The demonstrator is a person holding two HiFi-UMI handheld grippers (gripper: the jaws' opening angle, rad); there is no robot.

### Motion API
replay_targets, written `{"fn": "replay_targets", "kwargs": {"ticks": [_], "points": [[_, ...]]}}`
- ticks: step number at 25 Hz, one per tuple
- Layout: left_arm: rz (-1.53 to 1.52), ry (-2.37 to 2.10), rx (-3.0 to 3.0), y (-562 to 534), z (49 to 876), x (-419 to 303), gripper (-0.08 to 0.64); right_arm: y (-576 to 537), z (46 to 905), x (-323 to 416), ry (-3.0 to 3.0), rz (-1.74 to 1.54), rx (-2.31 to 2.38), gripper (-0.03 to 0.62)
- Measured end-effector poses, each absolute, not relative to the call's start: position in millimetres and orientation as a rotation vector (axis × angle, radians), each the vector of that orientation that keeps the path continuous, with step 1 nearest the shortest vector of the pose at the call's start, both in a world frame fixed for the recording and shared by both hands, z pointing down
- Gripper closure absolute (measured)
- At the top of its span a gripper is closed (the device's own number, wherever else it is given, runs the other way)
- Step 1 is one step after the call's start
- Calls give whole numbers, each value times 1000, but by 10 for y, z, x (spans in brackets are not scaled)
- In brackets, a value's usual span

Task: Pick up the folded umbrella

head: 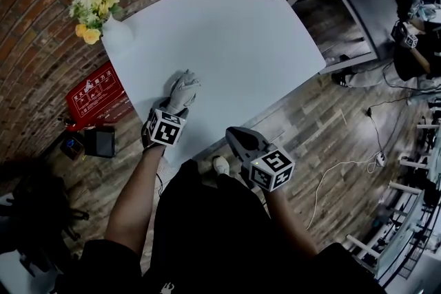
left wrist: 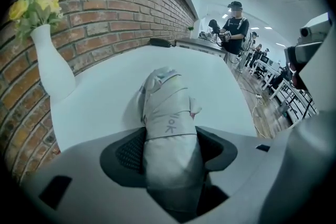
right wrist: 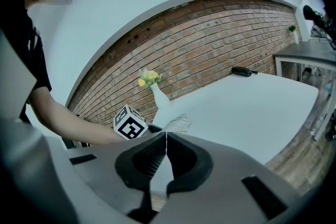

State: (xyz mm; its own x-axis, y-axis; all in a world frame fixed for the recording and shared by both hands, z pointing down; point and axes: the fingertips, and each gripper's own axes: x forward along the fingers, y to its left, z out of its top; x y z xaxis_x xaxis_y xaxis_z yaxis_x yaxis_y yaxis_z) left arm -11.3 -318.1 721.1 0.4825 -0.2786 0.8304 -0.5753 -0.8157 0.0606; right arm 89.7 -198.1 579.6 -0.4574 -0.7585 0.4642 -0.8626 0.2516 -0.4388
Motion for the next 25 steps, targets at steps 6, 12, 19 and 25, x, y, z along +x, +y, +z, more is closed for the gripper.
{"fn": "replay_targets", "kwargs": {"ticks": [6,12,19,25], "points": [[1157,-740,2400,-3061,7103,-125,288,-1977,5731,890,-2403,983,1508,571],[1042,-804,2360,-2854,6856,-130,288,-1971,5647,855,-2474,925,1417,571],[876,-918,2351,-2552,6441,-91,288,-1806,5519,878,-2567,887,1314,571],[748,-1050,2336,-2254,6104,-89,288,-1606,5416,946,-2645,841,1207,571]]}}
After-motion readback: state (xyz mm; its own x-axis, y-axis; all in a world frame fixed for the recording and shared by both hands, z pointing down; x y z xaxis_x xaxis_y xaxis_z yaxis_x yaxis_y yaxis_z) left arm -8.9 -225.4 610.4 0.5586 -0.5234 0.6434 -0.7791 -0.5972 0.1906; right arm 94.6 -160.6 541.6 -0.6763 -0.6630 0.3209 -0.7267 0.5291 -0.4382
